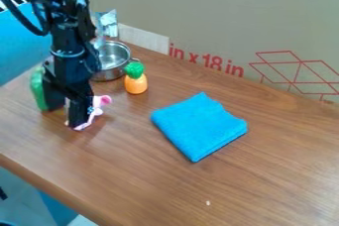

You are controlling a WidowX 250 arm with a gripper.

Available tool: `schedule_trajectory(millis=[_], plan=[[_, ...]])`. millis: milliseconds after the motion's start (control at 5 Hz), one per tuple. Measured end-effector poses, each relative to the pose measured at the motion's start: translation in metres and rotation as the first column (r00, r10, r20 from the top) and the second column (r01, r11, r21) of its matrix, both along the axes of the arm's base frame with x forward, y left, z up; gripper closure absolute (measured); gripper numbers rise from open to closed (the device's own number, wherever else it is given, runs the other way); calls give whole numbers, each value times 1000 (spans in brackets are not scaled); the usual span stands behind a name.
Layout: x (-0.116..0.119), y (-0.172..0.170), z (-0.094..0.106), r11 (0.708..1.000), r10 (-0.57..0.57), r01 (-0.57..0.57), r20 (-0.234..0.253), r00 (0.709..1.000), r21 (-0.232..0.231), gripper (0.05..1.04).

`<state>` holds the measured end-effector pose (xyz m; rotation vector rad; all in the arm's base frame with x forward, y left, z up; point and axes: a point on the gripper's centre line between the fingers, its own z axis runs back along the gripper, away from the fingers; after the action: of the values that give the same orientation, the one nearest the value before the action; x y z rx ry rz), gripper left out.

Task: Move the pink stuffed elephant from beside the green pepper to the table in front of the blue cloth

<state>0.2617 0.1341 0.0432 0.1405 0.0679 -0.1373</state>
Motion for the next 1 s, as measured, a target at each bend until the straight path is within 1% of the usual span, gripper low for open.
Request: schedule_trajectory(millis=[200,400,600,800,1000], plan=[[5,-4,-8,999,-13,14,17,1000,-30,82],[13,-3,-11,1000,-4,5,62,998,-29,120],[16,-5,-13,999,-8,13,92,996,-49,400],[11,-7,-15,998,-15,20,89,996,-59,671],[5,-9,-1,997,-12,20,117,993,-69,798]])
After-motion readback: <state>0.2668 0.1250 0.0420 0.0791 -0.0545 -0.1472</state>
